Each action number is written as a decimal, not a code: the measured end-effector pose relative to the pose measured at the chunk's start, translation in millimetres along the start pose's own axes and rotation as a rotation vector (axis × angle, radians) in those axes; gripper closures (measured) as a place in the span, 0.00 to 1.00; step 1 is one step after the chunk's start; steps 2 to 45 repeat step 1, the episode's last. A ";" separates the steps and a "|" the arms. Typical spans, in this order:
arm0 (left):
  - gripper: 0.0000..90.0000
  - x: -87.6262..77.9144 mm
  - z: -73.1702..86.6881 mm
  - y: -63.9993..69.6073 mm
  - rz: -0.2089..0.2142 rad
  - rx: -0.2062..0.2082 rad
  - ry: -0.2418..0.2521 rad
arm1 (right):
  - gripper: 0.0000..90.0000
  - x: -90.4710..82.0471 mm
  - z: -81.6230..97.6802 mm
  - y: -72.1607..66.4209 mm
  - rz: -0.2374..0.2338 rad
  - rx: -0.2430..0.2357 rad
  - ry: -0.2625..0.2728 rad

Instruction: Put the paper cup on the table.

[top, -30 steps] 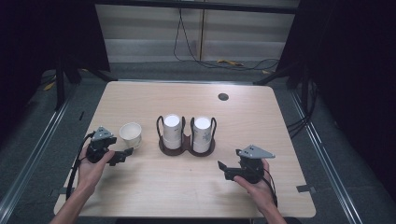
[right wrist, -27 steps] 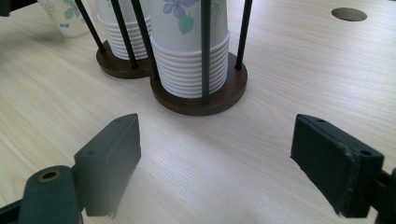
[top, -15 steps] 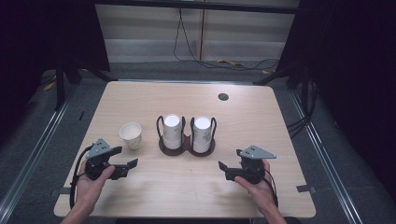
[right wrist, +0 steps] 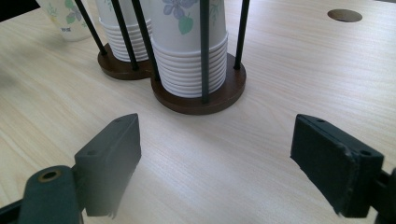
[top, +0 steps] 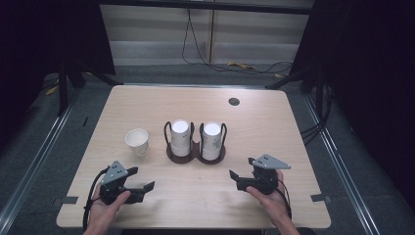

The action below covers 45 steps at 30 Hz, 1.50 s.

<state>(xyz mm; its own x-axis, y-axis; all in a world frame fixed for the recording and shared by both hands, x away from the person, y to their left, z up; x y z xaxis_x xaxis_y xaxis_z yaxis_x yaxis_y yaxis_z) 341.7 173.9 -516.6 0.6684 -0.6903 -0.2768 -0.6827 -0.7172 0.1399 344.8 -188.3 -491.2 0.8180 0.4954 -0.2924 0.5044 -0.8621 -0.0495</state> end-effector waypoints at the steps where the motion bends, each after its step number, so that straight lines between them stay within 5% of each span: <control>1: 0.18 1.3 1.3 -0.6 -0.002 0.001 -0.007 | 0.17 1.4 0.9 1.2 0.001 -0.007 -0.007; 45: 0.18 1.3 1.3 -0.6 -0.002 0.001 -0.007 | 0.17 1.4 0.9 1.2 0.001 -0.007 -0.007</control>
Point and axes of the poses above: each handheld gripper's, and its own axes: x roughly forward along the jaws, z roughly out of its underside, y roughly to its right, the point moved 6 cm from there along x, roughly forward along the jaws, and after that the axes turned 15 degrees about y, right-handed, at the moved point
